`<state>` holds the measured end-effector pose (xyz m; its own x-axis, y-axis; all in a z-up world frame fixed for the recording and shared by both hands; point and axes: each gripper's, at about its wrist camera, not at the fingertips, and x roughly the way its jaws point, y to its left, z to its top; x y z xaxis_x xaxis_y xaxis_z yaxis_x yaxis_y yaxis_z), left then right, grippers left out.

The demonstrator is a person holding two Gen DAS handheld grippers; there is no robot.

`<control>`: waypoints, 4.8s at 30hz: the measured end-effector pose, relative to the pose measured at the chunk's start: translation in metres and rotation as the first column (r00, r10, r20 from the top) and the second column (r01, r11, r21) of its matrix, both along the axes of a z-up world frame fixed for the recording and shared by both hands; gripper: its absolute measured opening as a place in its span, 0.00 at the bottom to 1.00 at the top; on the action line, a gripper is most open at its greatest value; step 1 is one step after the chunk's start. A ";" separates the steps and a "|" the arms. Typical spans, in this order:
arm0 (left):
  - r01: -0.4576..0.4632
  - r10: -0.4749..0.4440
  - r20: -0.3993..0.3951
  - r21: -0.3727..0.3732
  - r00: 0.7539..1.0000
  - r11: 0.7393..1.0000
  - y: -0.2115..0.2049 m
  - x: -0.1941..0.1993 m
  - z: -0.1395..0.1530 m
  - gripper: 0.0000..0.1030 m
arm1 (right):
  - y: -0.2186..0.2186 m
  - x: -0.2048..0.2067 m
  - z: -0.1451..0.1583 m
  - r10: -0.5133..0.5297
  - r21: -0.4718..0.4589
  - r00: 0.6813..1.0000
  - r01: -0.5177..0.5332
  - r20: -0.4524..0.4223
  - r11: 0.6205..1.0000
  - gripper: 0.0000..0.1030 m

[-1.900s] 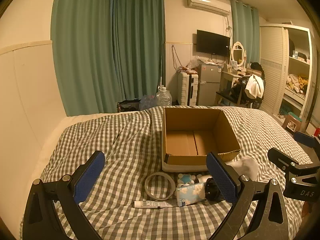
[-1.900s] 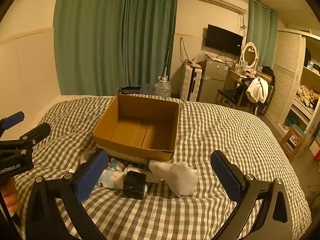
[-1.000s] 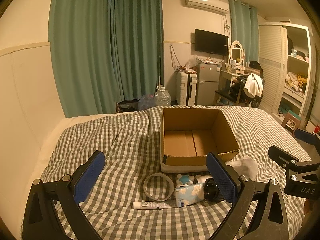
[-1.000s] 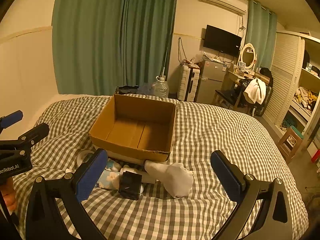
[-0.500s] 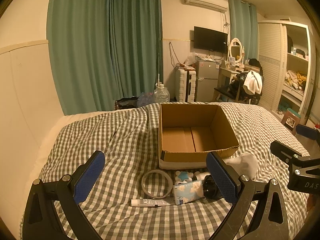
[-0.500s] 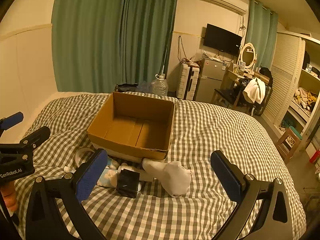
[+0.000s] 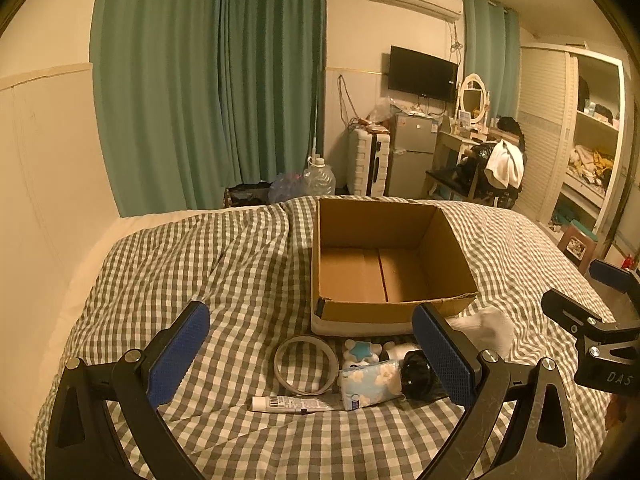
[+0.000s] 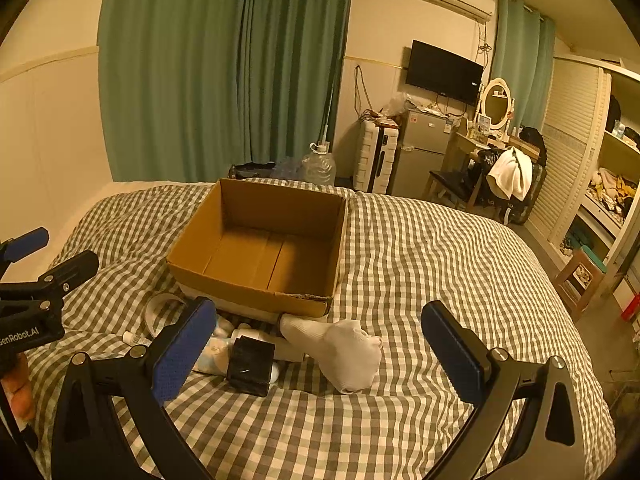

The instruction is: Organize objects

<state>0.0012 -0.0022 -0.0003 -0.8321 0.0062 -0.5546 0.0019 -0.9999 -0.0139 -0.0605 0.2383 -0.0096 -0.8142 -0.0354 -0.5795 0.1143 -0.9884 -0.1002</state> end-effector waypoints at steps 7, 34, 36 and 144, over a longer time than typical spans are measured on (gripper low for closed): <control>0.006 -0.006 0.003 -0.023 1.000 1.000 0.003 -0.007 0.004 1.00 | -0.001 -0.005 0.000 0.006 0.009 1.000 -0.006 0.004 1.000 1.00; 0.057 -0.027 0.376 -0.068 0.926 0.996 -0.003 -0.112 -0.118 1.00 | 0.032 -0.094 -0.102 -0.076 0.040 0.956 0.067 0.283 0.997 0.96; 0.042 -0.011 0.415 -0.065 0.910 0.997 -0.010 -0.120 -0.132 1.00 | 0.034 -0.099 -0.115 -0.085 0.042 0.948 0.076 0.306 0.996 0.96; 0.219 -0.193 0.309 -0.050 0.931 0.974 0.050 -0.285 -0.046 0.58 | -0.030 -0.189 -0.062 0.094 -0.054 0.972 -0.084 0.216 0.995 0.87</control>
